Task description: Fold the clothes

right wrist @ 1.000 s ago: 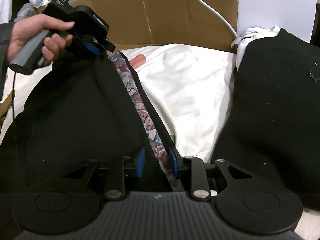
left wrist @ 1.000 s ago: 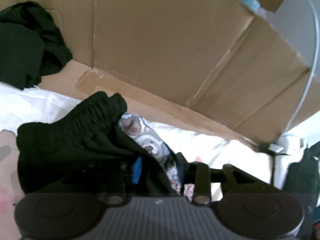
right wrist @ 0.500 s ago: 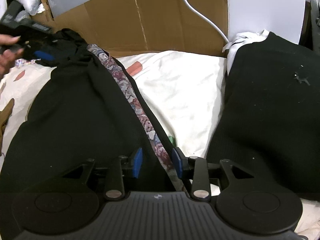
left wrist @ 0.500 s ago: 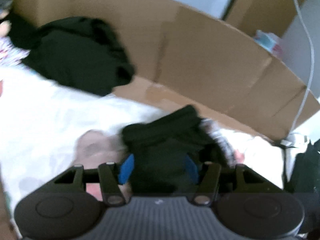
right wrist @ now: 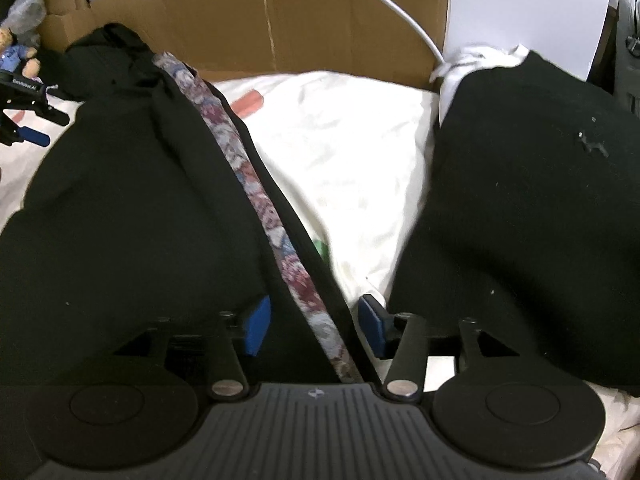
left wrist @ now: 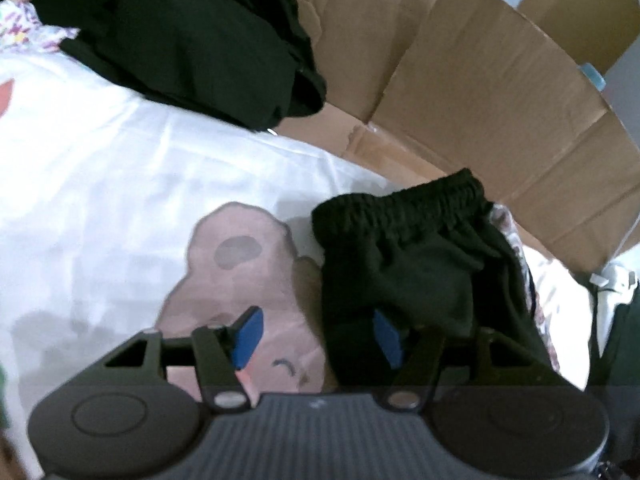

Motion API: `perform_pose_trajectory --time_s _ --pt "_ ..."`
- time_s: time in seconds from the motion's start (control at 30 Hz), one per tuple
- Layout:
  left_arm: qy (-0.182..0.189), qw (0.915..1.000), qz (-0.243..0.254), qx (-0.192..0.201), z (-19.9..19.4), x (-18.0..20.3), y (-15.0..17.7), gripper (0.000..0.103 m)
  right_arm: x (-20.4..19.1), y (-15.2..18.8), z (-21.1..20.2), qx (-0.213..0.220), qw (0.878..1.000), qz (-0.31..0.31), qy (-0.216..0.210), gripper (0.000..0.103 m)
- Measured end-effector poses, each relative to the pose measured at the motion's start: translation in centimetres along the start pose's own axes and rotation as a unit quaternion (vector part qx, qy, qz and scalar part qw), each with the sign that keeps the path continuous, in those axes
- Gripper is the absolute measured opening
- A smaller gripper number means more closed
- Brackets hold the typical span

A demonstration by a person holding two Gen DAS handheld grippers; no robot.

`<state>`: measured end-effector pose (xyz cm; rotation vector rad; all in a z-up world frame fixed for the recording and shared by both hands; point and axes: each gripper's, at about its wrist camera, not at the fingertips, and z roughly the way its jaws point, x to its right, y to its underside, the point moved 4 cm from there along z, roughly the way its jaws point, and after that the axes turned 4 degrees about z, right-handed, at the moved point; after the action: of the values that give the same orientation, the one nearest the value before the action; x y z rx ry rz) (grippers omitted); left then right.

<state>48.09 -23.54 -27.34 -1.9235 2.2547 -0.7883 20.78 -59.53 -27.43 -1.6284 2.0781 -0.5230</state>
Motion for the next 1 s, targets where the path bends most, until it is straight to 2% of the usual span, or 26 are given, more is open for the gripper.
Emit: perform_pose_trajectory --time_s 0.17,0.23,0.27,0.3,0.33,0.37,0.4,0.47,0.53,0.7,0.83,0.9,1.0 --pt "0.008 0.9999 -0.001 -0.011 3.0 0.2 -0.1 0.063 0.0 -0.1 0.7 -0.002 1.0 -0.007 -0.001 0.058" --pt "0.008 0.9999 0.007 -0.009 3.3 0.3 -0.1 0.06 0.4 -0.1 0.9 -0.005 1.0 -0.002 -0.01 0.058" --pt "0.011 0.9998 0.017 -0.007 3.5 0.5 -0.1 0.048 0.4 -0.2 0.9 -0.005 1.0 0.001 -0.012 0.058" --pt "0.018 0.9995 0.024 -0.007 3.6 0.6 -0.2 0.02 0.5 -0.2 0.9 -0.006 1.0 0.001 -0.013 0.058" --pt "0.03 0.9992 0.023 -0.009 3.6 0.7 -0.3 0.015 0.5 -0.2 1.0 -0.007 1.0 0.001 -0.014 0.058" --pt "0.044 0.9988 0.016 -0.013 3.7 0.7 -0.5 0.014 0.5 -0.2 1.0 -0.007 1.0 0.0 -0.015 0.058" --pt "0.038 0.9989 0.025 -0.012 3.7 0.8 -0.5 0.013 0.4 -0.1 1.0 -0.007 1.0 0.0 -0.015 0.058" --pt "0.019 0.9978 0.063 -0.008 3.3 1.4 -0.8 0.011 0.4 -0.1 1.0 -0.007 1.0 0.0 -0.018 0.058" --pt "-0.002 0.997 0.077 0.006 2.7 1.5 -1.4 0.011 0.5 -0.2 1.0 -0.007 1.0 0.0 -0.019 0.058" --pt "-0.075 0.9932 0.074 0.05 0.5 0.7 -2.3 0.011 0.7 -0.2 1.1 -0.009 1.0 -0.004 -0.023 0.057" --pt "-0.046 0.9967 0.059 0.031 -0.6 0.6 -1.0 0.015 0.7 -0.3 0.9 -0.011 1.0 -0.006 -0.015 0.057" --pt "-0.039 0.9972 0.062 0.018 -1.0 0.8 -0.1 0.024 0.7 -0.4 0.6 -0.012 1.0 -0.007 -0.011 0.057" --pt "-0.035 0.9975 0.06 0.0 -1.8 0.9 1.6 0.032 0.6 -0.4 0.3 -0.013 1.0 -0.01 -0.008 0.057"
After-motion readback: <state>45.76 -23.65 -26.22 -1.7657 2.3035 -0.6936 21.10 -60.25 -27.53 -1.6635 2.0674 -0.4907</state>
